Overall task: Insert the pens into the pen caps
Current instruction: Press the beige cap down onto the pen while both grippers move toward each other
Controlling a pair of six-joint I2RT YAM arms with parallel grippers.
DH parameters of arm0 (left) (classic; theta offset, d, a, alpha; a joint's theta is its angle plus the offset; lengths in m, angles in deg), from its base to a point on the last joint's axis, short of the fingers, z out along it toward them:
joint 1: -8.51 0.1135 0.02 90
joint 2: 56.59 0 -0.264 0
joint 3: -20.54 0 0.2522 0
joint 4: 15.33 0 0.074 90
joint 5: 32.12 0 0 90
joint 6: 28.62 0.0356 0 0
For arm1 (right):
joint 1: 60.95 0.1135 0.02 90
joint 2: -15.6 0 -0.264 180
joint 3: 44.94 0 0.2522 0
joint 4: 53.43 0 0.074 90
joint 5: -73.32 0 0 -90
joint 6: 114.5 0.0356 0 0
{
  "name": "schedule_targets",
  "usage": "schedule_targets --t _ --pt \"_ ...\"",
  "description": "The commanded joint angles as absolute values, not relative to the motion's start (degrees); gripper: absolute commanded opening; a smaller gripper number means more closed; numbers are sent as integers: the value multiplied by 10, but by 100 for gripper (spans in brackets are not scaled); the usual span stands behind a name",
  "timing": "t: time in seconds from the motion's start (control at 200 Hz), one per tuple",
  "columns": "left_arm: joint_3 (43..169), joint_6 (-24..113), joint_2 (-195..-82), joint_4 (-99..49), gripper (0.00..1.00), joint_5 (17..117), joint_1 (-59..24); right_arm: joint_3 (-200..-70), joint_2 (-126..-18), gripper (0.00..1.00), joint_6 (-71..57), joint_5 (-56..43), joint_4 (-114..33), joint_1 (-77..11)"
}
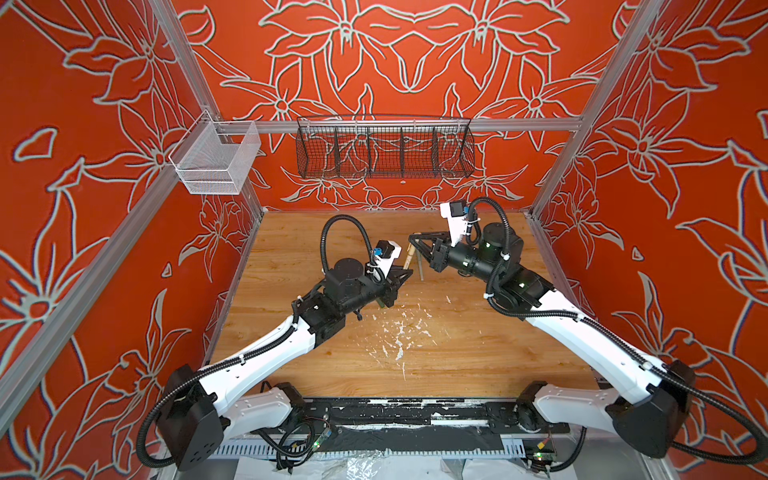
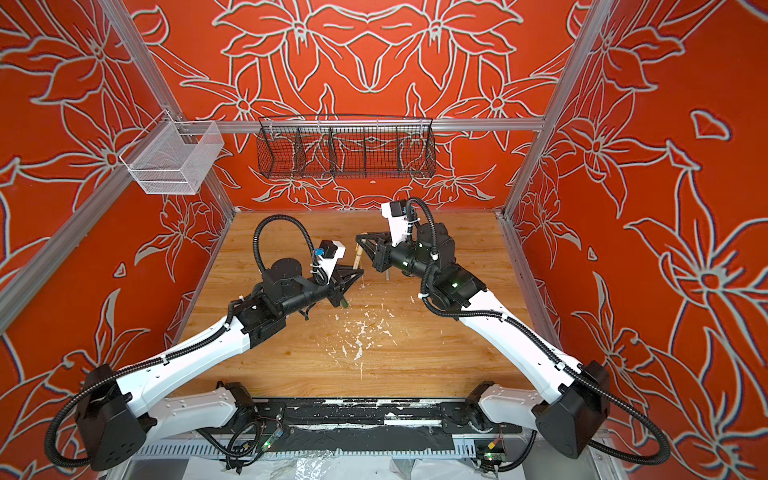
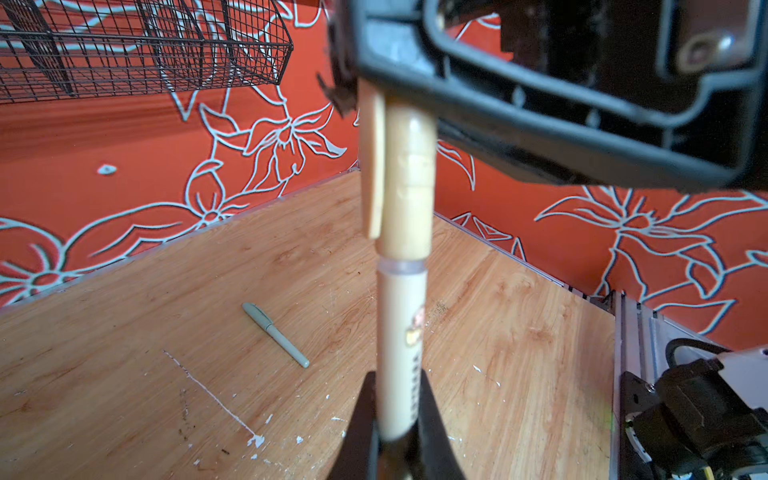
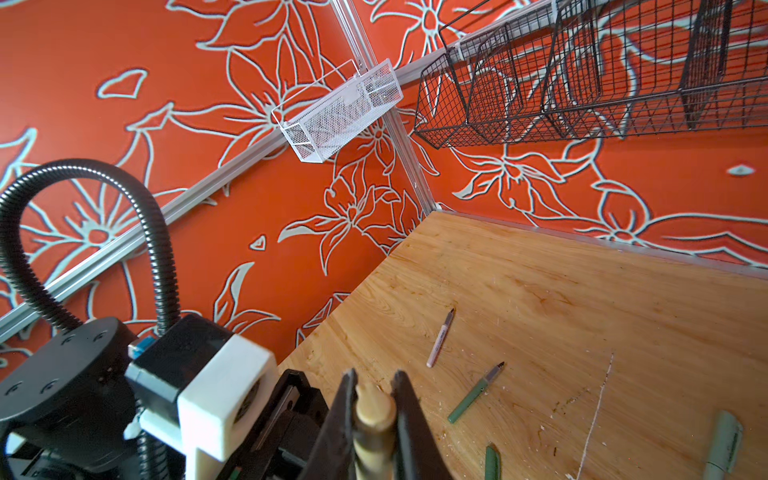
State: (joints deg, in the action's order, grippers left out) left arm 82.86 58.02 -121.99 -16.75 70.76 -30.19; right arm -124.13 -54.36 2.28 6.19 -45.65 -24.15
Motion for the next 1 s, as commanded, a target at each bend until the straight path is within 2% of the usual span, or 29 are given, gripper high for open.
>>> schedule_targets --t 0.0,0.325,0.996 --pt "833 566 -1197 -98 0 728 -292 -1214 -558 0 43 101 -438 -230" --pt "833 522 -1189 -77 0 753 -247 -1163 -566 0 38 92 -453 -213" --pt "827 496 -1175 -54 0 762 -206 -1054 -586 0 64 76 -535 -161"
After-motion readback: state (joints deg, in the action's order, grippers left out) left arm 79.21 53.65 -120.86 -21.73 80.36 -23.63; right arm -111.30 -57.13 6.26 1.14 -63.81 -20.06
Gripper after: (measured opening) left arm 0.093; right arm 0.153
